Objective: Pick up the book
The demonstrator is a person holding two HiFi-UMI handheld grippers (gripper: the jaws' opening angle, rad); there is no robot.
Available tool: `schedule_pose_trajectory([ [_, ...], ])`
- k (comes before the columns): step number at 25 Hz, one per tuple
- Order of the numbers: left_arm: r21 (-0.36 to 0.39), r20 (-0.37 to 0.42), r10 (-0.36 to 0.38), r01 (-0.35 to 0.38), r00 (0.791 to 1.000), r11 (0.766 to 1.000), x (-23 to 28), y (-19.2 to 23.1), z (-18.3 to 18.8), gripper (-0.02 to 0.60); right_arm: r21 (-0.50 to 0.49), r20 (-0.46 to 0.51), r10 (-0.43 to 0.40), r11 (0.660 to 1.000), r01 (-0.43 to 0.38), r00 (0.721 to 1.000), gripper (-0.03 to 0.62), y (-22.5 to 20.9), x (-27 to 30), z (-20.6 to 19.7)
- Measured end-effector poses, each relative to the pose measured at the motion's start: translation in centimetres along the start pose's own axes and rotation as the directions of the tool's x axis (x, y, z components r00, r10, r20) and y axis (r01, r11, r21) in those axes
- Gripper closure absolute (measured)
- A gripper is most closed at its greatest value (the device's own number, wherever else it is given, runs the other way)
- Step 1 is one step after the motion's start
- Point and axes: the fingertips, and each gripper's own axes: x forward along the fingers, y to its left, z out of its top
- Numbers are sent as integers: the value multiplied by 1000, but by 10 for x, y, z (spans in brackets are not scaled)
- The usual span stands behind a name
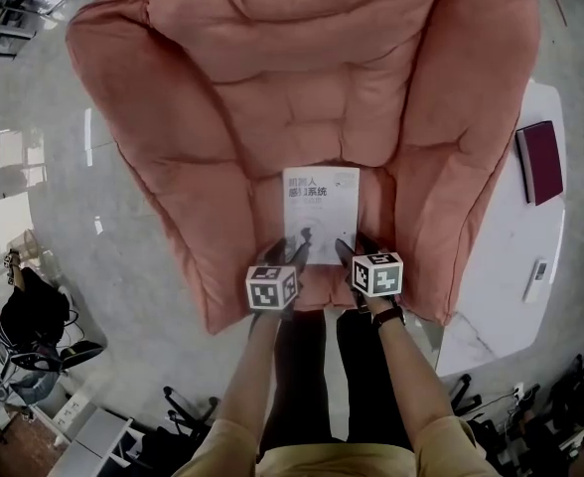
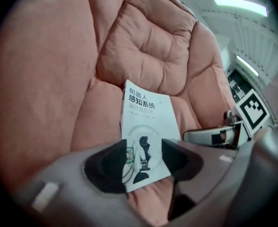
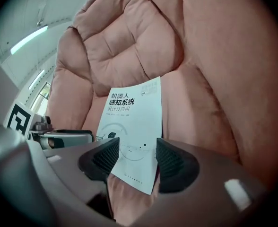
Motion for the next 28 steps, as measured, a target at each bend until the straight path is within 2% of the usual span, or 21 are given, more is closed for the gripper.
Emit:
schedule_pose_trajectory([
  [3, -6, -17, 11, -11, 1000, 1000, 14, 11, 2, 341, -16, -24, -15, 1000, 14, 1000, 326, -9, 17, 1],
  [10, -13, -34, 65, -65, 997, 998, 25, 26, -2, 376, 20, -58, -40, 999, 41, 998, 325, -20, 34, -3],
  [15, -29, -30, 88, -89, 996, 996, 29, 30, -2, 376, 17, -77, -49, 999, 51, 996, 326, -25, 42, -5],
  [20, -58, -11, 116, -117, 993, 991, 32, 37, -2, 369, 19, -84, -26, 999, 27, 996, 372, -24, 45, -4],
  [21, -66, -13, 116, -117, 993, 991, 34, 40, -2, 295, 20, -83, -21, 1000, 23, 996, 379, -24, 45, -4],
  [24, -83, -29, 105, -107, 994, 991, 43, 46, -1, 295, 14, -81, -2, 1000, 3, 997, 390, -23, 45, -3],
  [28, -46, -60, 109, -112, 992, 993, 52, 42, -3, 324, 0, -87, 18, 1000, -18, 996, 362, -21, 49, -5],
])
